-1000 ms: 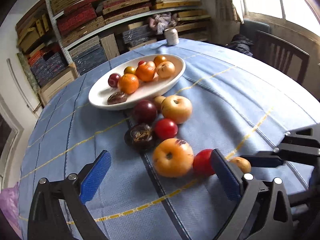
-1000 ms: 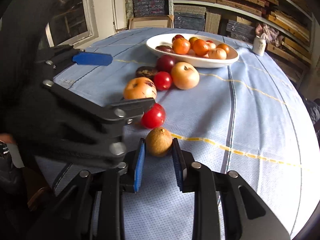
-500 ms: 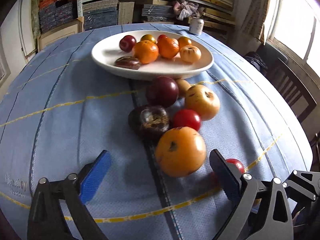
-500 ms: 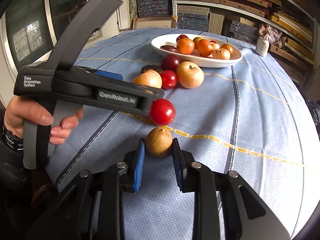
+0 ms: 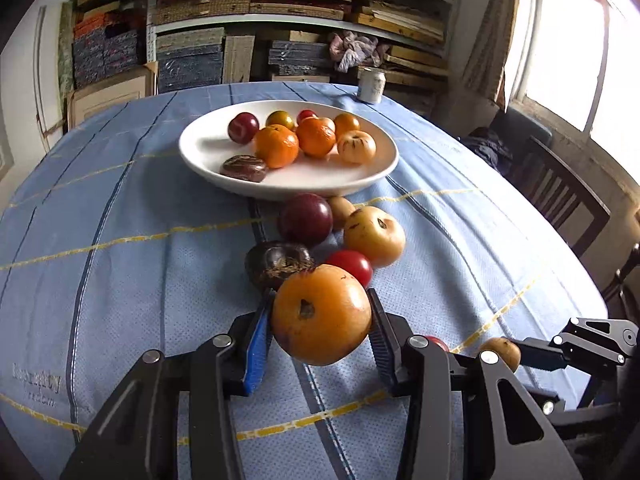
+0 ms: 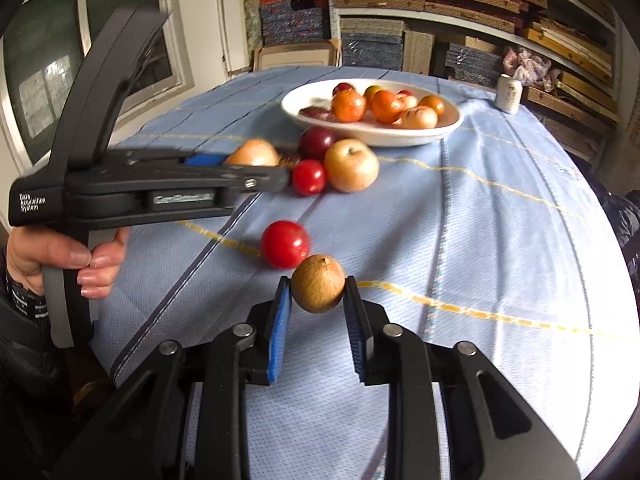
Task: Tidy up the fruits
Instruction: 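Grasp a small brown pear with the right tool while the left tool grasps an orange tomato, then open both tools over the plate to drop the pear and tomato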
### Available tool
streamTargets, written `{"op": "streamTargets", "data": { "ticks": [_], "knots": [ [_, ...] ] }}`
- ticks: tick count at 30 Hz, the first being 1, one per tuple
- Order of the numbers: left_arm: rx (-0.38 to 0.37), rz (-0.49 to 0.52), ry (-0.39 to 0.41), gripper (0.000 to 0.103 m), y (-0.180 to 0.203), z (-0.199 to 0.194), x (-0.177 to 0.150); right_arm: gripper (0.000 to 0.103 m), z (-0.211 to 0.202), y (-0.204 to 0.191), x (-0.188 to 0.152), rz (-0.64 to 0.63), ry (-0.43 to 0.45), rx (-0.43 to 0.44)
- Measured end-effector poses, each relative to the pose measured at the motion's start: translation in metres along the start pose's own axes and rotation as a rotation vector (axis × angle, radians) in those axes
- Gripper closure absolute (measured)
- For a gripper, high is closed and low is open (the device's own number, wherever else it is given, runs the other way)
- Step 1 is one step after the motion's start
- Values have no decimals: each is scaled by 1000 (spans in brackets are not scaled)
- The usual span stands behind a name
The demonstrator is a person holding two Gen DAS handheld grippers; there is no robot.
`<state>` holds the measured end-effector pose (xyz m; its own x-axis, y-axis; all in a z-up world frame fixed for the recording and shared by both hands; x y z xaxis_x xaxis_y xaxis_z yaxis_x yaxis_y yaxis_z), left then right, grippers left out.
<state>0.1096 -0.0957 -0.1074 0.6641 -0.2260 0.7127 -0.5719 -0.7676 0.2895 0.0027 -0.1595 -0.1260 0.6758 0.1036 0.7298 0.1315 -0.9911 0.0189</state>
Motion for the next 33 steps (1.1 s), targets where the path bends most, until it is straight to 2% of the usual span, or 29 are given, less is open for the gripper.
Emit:
{"op": "streamTargets", "data": {
  "ticks": [3,5,10,12,17,20,23,26,30,31,32,33],
  "knots": [
    [-25,2,33,58,1,-12,9,77,-10,11,12,55,38,10],
    [-28,17,47,58,1,-19,19,77,-13,21,24,70,68,-19],
    [21,56,64,58,-8,-22,59,77,-14,31,73,23,174,-51],
    [62,61,57,58,-17,-14,75,77,-4,33,99,12,199,-32],
    [100,51,27,58,-40,6,107,77,54,50,150,65,137,-3],
    [128,19,18,58,-59,14,122,77,87,60,164,90,92,-19],
    [167,6,9,58,-76,22,130,77,113,63,172,80,61,-48],
    [141,-19,-7,58,-85,29,128,77,130,64,175,73,41,-74],
    [160,-36,-24,58,-94,37,125,77,143,59,179,59,31,-66],
    [156,-48,-22,58,-96,39,125,72,145,57,178,54,26,-64],
    [161,-58,-6,54,-98,38,126,63,146,57,178,51,24,-61],
    [173,-57,6,27,-99,37,127,37,147,57,178,50,22,-65]
  ]
}}
Point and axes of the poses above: each gripper's, at about its wrist camera, not at the fingertips, and z roughly the way its jaws point, y to its right, x to its top, the point moved 10 cm from there along z, roughly the way its jaws point, and after that the axes turned 13 degrees about -x, right-handed, at the moved point
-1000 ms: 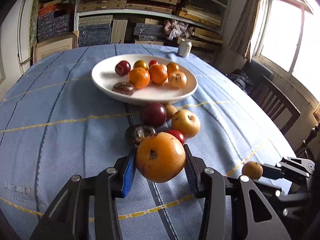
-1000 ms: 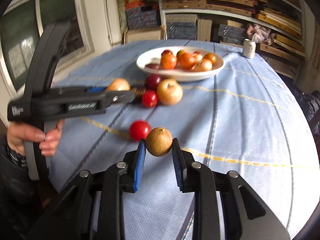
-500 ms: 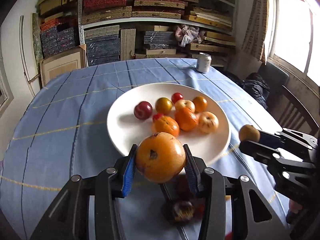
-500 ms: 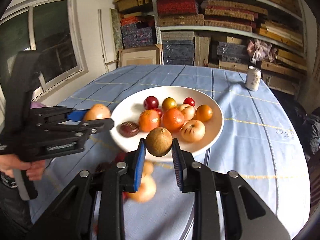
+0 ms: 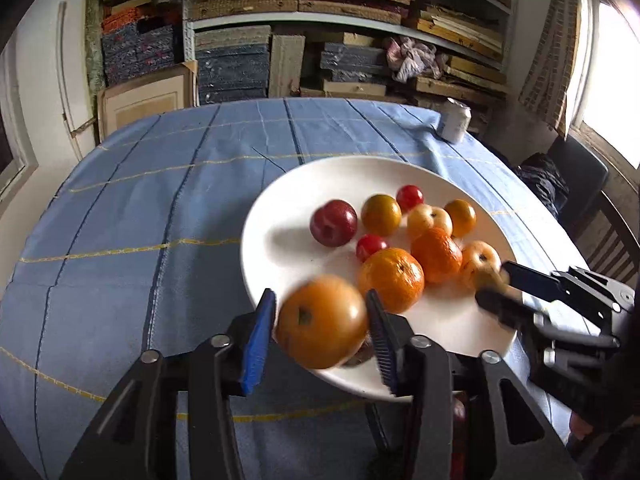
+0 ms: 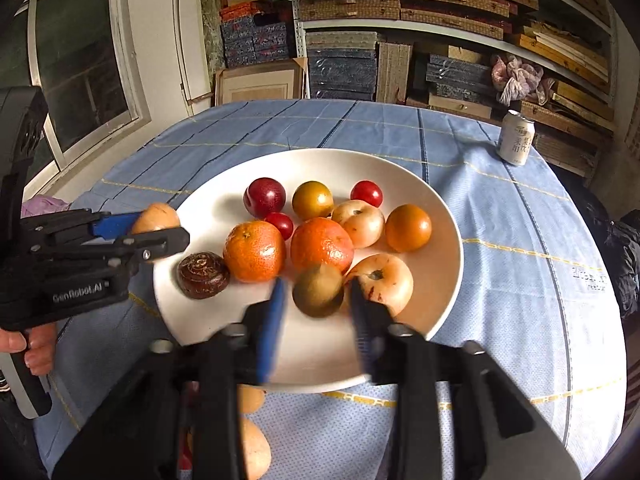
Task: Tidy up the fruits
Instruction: 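Open both tools over the plate to drop the pear and tomato, then grasp a red tomato with the right tool while the left tool grasps a dark mangosteen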
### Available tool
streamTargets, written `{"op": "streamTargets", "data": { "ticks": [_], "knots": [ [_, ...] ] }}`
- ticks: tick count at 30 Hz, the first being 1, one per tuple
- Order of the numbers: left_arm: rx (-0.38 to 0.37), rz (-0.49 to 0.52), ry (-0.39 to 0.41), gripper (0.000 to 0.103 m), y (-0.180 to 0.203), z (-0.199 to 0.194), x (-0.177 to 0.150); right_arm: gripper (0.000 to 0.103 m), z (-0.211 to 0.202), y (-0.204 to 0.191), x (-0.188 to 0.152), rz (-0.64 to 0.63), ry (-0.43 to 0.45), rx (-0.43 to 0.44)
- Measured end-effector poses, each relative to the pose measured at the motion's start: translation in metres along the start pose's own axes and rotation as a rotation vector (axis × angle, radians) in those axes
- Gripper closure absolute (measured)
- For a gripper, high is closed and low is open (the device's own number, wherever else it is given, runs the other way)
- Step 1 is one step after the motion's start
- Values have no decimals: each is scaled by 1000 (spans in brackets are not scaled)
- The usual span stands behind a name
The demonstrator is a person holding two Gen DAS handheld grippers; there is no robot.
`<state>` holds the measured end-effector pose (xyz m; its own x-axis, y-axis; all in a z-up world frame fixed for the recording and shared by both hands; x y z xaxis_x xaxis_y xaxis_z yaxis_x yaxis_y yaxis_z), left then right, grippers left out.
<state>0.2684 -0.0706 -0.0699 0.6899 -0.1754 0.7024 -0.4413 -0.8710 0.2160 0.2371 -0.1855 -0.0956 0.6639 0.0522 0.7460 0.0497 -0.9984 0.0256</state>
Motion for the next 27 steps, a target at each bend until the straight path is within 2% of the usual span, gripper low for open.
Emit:
{"op": "streamTargets", "data": {
  "ticks": [1,2,4,9,13,15,17,21,24,25,27],
  "knots": [
    [24,6,16,13,-3,-3,1,20,0,3,0,9,5,-11],
    [52,14,32,4,-5,-7,1,19,-3,6,0,22,20,-22],
    [70,27,49,4,-6,-15,-1,19,-7,11,-2,19,24,-38],
    [45,-8,-7,4,0,-28,-29,8,-37,19,-28,22,20,-45],
    [23,29,-40,4,14,-39,-67,5,-64,6,-72,24,-26,22],
    [24,65,-58,3,21,-40,-86,5,-78,-11,-98,15,-56,73],
    [29,89,-73,3,25,-37,-98,5,-85,-26,-119,-17,-78,88],
    [-5,97,-104,3,33,-28,-110,5,-92,-55,-142,-87,-101,112],
    [10,142,-146,3,38,-13,-114,4,-84,-63,-149,-112,-142,83],
    [16,139,-165,3,37,-9,-116,4,-80,-65,-151,-110,-156,78],
    [7,103,-154,3,34,-7,-110,4,-82,-68,-150,-121,-144,70]
  ]
}}
Point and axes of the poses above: each gripper's, at about its wrist camera, not at the fingertips, and z roughly the way its jaws point, y to its right, x to its top, the point moved 10 cm from there along z, roughly the way its jaws point, and after that the axes turned 13 degrees about -x, right-handed, at the moved point
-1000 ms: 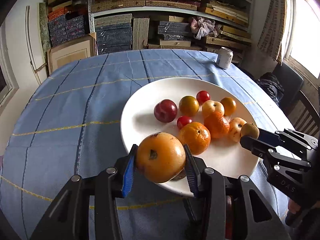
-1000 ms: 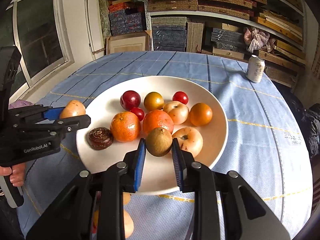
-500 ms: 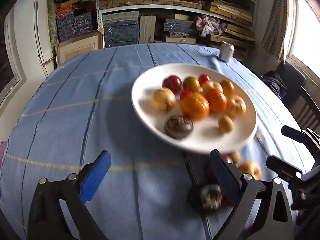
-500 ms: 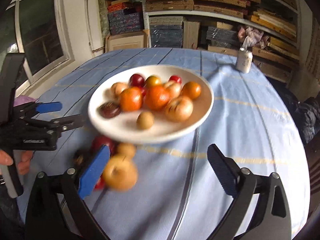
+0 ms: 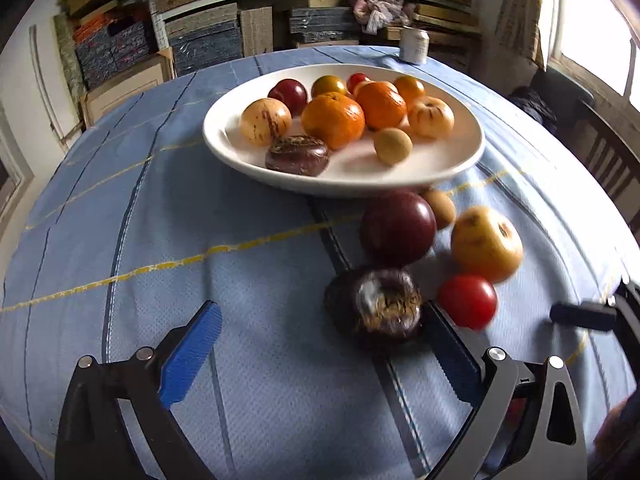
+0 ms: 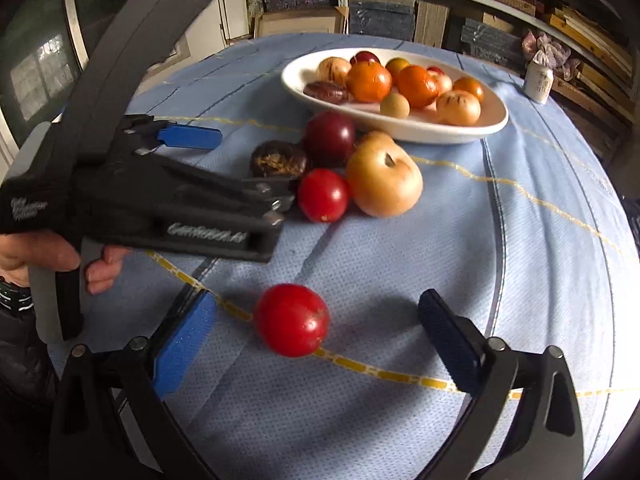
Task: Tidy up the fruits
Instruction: 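Grasp a red tomato with the right tool while the left tool grasps a dark mangosteen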
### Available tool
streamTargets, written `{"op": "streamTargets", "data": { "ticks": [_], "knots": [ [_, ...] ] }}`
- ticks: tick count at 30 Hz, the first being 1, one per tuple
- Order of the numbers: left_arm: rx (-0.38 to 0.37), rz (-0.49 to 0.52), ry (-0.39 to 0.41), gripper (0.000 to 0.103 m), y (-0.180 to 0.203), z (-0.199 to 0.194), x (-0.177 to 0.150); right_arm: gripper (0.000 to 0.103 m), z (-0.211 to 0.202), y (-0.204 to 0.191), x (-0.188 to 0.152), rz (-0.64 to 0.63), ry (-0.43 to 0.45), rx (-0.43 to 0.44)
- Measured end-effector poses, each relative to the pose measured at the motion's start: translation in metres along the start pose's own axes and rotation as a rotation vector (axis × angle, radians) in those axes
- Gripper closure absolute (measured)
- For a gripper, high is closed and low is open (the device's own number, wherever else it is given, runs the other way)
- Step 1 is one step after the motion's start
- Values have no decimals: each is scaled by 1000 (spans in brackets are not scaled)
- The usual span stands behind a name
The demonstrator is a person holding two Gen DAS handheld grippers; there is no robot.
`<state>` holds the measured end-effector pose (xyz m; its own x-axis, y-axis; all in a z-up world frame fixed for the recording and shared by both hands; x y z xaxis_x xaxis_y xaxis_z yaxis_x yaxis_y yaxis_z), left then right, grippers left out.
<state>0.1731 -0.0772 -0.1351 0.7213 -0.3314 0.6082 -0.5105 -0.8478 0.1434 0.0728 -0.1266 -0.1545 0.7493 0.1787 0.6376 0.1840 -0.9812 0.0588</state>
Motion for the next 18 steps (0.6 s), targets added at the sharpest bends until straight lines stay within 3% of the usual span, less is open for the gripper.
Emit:
{"op": "streamTargets", "data": {
  "ticks": [2,3,4,5,6,12,18],
  "knots": [
    [-17,-17,-11,5,-1,5,2,12,-1,-2,1,4,5,7],
    [-19,-21,0,17,-2,3,5,24,0,-2,0,-2,4,-17],
    [-31,-7,17,29,1,0,7,48,-1,-3,1,-6,16,-33],
    [-62,4,32,54,6,-2,8,61,-3,-5,2,-16,27,-27],
    [-94,8,37,53,10,-2,9,72,-5,-7,3,-27,30,-13],
    [-114,48,55,54,17,-8,6,72,-8,1,6,-13,34,-3],
    [-134,48,87,54,18,-28,12,72,-26,32,34,28,127,-51]
  ]
}}
Point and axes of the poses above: each gripper's, at about its wrist camera, not at the fingertips, and z roughly the way its jaws point, y to its right, x to its top, the point moved 10 cm from there along z, roughly the way its jaws point, and after that the axes turned 13 degrees about -x, right-handed, at the moved point
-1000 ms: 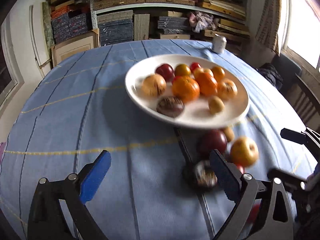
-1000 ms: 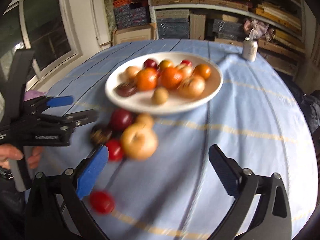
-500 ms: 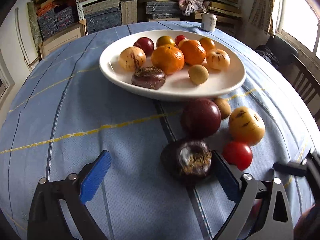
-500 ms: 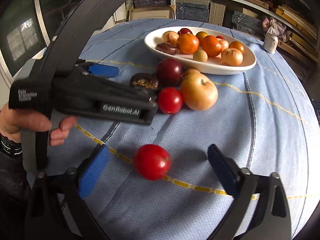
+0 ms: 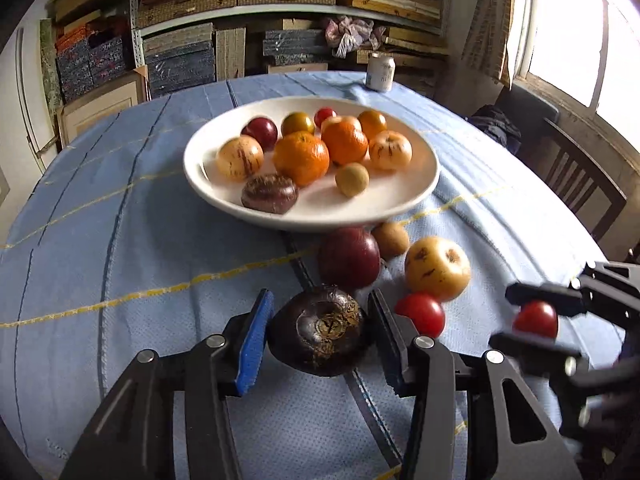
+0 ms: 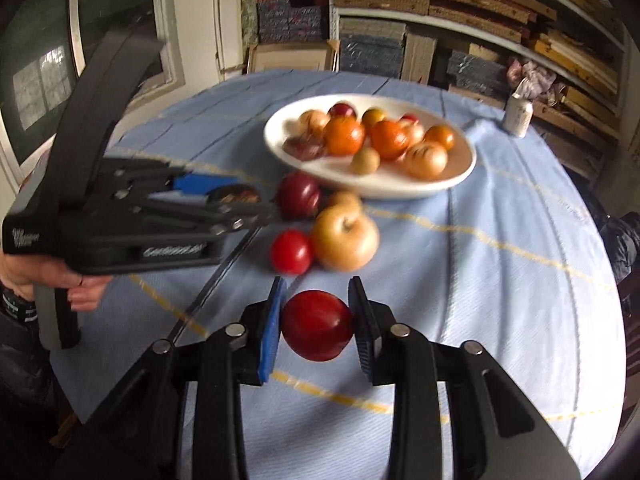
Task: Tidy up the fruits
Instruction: 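Grasp a red tomato with the right tool while the left tool grasps a dark mangosteen, then lower both fruits into the plate and open both tools, then grasp a pale pear with the right tool while the left tool grasps a red tomato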
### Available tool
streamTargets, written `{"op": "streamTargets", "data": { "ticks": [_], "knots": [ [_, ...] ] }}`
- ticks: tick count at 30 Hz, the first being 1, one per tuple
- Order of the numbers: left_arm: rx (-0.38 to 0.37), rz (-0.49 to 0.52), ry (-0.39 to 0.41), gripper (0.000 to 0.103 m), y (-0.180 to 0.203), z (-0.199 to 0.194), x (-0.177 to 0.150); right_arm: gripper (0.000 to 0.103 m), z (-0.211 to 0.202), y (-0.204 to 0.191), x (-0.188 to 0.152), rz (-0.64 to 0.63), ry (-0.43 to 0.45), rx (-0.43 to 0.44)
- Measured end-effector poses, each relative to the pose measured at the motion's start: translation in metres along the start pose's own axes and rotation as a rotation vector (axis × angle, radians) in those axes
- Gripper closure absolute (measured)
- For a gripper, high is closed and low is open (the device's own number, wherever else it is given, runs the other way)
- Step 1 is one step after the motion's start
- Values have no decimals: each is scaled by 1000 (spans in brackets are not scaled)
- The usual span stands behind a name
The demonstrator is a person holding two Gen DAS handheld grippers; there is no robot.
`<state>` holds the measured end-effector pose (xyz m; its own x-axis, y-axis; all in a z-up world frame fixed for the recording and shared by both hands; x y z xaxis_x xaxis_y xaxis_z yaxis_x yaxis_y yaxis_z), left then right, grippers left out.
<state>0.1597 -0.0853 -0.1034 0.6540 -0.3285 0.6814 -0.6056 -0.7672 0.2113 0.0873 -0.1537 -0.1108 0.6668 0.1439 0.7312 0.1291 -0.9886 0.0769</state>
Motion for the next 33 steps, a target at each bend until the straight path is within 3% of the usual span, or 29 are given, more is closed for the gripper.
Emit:
{"op": "streamTargets", "data": {
  "ticks": [4,7,10,15,21,23,24,25,26,27,29,33],
  "knots": [
    [-1,-21,51,54,-9,-16,29,72,0,20,37,19,79,-19],
    [31,-67,84,54,-27,-22,53,72,12,37,66,68,101,-11],
    [82,-115,109,54,-47,-22,75,72,35,58,95,117,110,-64],
    [207,-239,126,54,-91,-10,101,72,90,84,124,233,32,-100],
    [185,-223,58,54,-92,16,96,71,123,98,126,275,-13,-128],
    [176,-217,34,53,-90,24,91,56,129,95,124,266,-33,-118],
    [183,-214,30,52,-90,25,88,25,129,95,121,270,-44,-123],
    [190,-215,40,46,-90,25,87,10,127,97,118,288,-44,-129],
    [195,-215,50,25,-90,24,86,10,123,100,118,303,-26,-139],
    [200,-211,62,10,-87,23,85,10,117,102,117,292,-13,-158],
    [219,-190,93,4,-79,13,81,10,105,103,112,255,6,-197],
    [197,-143,89,4,-51,-4,54,9,74,97,83,231,14,-199]
  ]
}}
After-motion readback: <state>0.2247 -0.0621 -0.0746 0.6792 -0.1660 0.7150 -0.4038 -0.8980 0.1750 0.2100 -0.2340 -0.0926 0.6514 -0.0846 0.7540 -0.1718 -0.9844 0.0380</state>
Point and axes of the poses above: each gripper's, at about its wrist camera, not at the fingertips, and z roughly the way its jaws point, y to its right, x to its top, the point moved 10 cm from there along z, roughly the way its jaws point, and after that the axes turned 13 degrees about -x, right-handed, at the moved point
